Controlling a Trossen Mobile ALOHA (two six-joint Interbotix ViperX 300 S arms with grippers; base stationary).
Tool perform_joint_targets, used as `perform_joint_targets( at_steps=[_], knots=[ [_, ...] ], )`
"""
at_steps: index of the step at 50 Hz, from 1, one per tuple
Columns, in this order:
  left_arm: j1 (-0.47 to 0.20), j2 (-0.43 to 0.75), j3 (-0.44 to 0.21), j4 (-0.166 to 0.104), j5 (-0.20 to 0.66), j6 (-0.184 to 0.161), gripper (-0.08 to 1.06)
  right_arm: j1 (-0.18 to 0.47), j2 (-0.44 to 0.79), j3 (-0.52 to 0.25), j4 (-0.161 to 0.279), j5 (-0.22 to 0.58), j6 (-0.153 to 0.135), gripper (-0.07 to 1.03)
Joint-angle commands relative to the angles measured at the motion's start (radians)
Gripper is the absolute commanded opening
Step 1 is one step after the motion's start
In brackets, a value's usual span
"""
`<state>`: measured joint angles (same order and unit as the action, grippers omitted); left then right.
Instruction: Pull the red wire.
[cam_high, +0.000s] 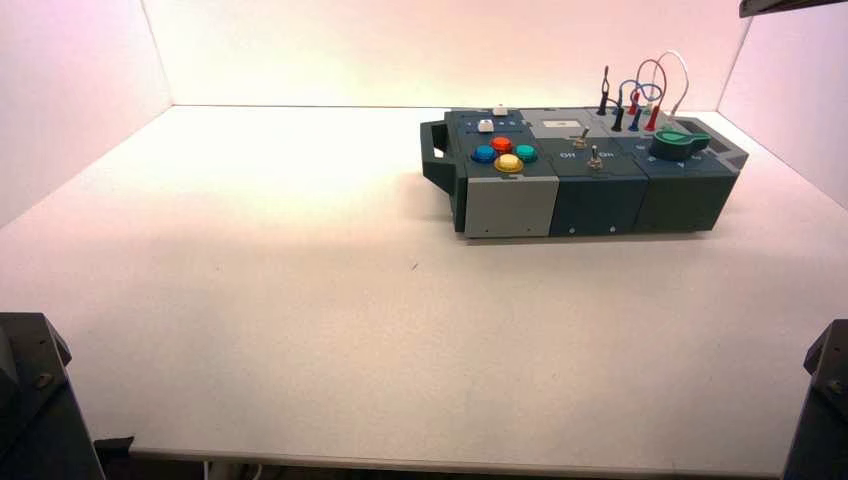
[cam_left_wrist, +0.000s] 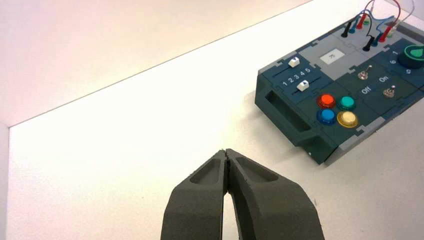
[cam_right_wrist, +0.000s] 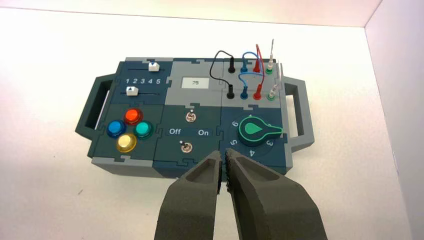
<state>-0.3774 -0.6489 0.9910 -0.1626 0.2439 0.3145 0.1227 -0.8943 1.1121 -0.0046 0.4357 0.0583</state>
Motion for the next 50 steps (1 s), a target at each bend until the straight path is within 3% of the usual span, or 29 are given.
perform_joint_targets(
  at_steps=[1, 18, 25, 36, 44, 50],
  knots=[
    [0.005, -0.014, -0.017, -0.002, -0.008, 0.002, -0.03, 0.000, -0.011, -0.020, 0.003, -0.011, 0.002, 0.05],
    [0.003, 0.041, -0.026, 0.002, -0.015, 0.003, -0.03, -0.002, 0.015, -0.012, 0.006, -0.011, 0.005, 0.05],
    [0.003, 0.051, -0.041, -0.003, -0.012, 0.002, -0.03, -0.020, 0.081, -0.021, 0.006, -0.003, 0.008, 0.13],
    [-0.002, 0.043, -0.049, -0.009, 0.006, -0.002, -0.03, -0.054, 0.149, -0.041, 0.006, -0.006, 0.011, 0.15],
    [-0.005, 0.020, -0.046, -0.012, 0.018, -0.003, -0.03, -0.114, 0.172, -0.048, 0.006, -0.008, 0.011, 0.26],
    [-0.006, 0.011, -0.044, -0.017, 0.020, -0.003, -0.03, -0.117, 0.207, -0.052, 0.006, -0.008, 0.009, 0.36]
  ],
)
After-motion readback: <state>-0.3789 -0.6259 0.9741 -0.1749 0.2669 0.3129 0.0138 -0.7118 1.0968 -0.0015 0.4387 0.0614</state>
